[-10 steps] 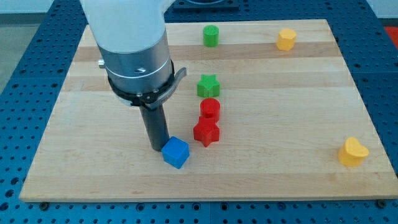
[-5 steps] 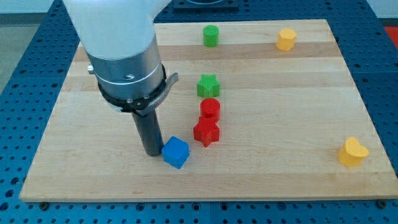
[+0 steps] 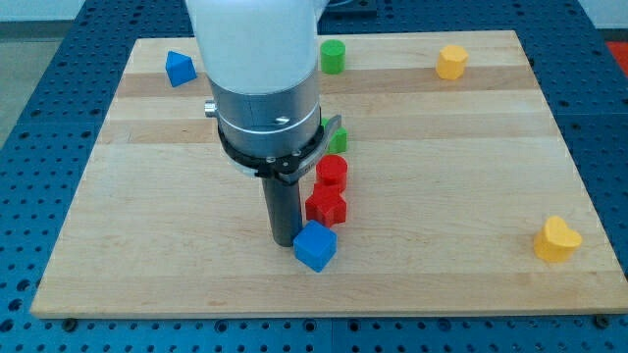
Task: Push the cube under the red star
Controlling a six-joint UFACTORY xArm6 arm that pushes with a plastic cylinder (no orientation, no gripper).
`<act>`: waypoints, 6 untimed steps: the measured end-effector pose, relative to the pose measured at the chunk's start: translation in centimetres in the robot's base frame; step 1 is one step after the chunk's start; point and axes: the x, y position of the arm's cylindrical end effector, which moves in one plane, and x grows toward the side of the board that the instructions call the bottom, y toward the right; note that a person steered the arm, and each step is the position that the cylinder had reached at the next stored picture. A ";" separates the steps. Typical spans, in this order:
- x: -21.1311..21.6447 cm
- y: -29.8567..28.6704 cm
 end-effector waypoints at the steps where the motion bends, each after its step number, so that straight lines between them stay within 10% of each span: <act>1: 0.0 0.9; 6: -3.3 -10.4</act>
